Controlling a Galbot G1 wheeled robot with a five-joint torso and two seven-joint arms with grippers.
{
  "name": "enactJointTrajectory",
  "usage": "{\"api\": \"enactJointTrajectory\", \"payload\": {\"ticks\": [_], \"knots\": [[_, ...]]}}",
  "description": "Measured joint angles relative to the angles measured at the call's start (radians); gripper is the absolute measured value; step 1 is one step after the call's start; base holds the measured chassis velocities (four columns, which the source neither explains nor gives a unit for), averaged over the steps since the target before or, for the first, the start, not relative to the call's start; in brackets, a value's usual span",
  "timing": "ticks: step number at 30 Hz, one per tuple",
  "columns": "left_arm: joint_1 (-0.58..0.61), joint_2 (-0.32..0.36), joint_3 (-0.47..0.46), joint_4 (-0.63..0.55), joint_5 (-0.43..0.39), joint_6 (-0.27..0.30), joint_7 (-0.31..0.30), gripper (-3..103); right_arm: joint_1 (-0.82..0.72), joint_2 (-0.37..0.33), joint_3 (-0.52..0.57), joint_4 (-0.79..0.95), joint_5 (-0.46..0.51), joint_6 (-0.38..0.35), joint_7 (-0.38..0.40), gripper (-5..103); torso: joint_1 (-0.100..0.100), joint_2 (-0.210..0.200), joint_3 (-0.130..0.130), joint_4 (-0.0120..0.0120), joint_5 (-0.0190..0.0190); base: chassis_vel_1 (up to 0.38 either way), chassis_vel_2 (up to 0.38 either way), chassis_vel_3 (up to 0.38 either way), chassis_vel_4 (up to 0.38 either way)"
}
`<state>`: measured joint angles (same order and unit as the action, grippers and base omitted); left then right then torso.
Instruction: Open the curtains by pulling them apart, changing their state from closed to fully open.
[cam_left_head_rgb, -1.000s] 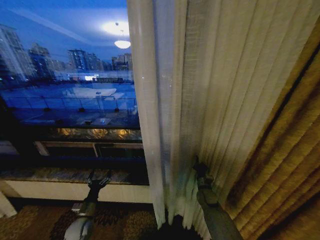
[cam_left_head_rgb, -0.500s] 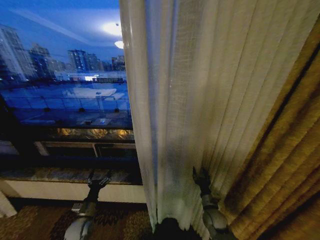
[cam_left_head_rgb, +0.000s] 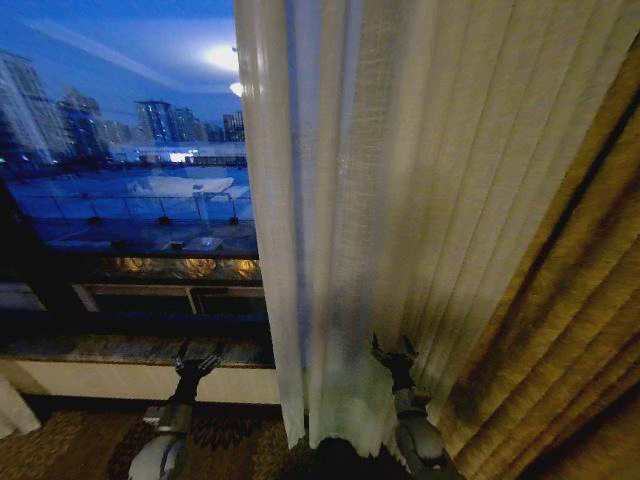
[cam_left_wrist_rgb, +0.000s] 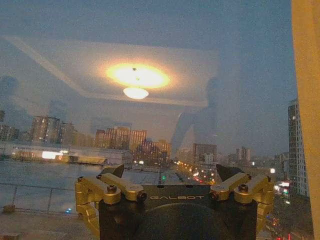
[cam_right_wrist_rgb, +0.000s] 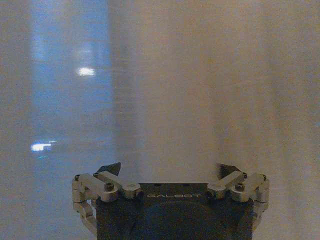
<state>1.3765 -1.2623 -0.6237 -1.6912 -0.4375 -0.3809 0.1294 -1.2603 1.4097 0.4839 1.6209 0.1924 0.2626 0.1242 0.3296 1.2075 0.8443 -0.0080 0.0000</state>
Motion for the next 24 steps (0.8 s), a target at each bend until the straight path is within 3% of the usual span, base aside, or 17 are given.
{"api": "enactJointTrajectory", "payload": {"ticks": [16, 24], "knots": [[0.000, 0.000, 0.000, 0.000, 0.000, 0.000, 0.000, 100, 0.013, 0.005, -0.003, -0.019, 0.006, 0.009, 0.004, 100, 0.000, 0.000, 0.000, 0.0001, -0.0001, 0.296, 0.277, -0.316, -0.276], [0.000, 0.000, -0.001, 0.000, 0.000, 0.000, -0.002, 100, 0.018, 0.008, 0.000, -0.024, -0.014, 0.019, -0.020, 100, 0.000, 0.000, 0.000, 0.0004, -0.0005, 0.116, 0.136, -0.118, -0.127]]}}
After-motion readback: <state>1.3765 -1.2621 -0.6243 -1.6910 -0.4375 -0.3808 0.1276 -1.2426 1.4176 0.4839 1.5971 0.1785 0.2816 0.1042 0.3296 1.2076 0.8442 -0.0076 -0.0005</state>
